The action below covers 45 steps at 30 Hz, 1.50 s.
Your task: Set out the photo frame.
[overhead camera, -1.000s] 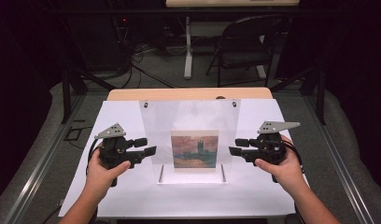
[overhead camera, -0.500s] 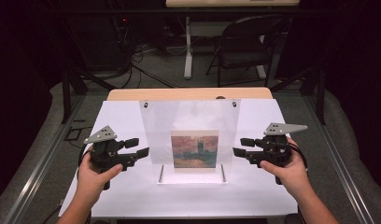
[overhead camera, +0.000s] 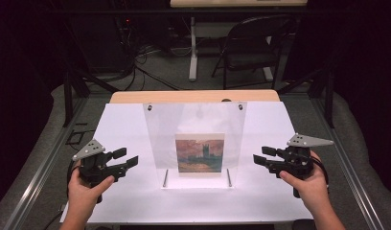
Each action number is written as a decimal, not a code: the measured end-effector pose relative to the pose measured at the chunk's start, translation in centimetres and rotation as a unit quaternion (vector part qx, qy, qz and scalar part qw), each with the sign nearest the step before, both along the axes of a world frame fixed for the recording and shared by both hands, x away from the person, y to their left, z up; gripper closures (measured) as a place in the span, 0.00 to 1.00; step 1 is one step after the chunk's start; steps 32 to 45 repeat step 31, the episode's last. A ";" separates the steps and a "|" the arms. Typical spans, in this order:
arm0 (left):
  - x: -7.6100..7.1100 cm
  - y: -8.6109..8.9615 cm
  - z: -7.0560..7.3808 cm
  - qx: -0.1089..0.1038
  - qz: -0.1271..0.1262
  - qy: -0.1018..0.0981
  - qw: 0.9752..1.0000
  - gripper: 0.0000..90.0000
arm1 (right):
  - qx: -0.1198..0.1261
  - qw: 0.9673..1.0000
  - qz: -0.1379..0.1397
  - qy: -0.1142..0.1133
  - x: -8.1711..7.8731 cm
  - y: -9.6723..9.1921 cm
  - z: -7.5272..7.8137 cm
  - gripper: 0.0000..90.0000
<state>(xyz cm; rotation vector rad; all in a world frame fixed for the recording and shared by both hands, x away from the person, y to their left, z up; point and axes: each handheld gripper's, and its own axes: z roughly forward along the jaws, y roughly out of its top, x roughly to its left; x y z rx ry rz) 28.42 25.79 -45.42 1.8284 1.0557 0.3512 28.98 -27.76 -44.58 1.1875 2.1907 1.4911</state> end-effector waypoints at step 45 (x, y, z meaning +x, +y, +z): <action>0.4 0.2 -7.6 -0.018 0.056 0.046 0.997 0.44 | -0.026 0.996 -0.077 0.044 0.3 0.4 -9.0 0.44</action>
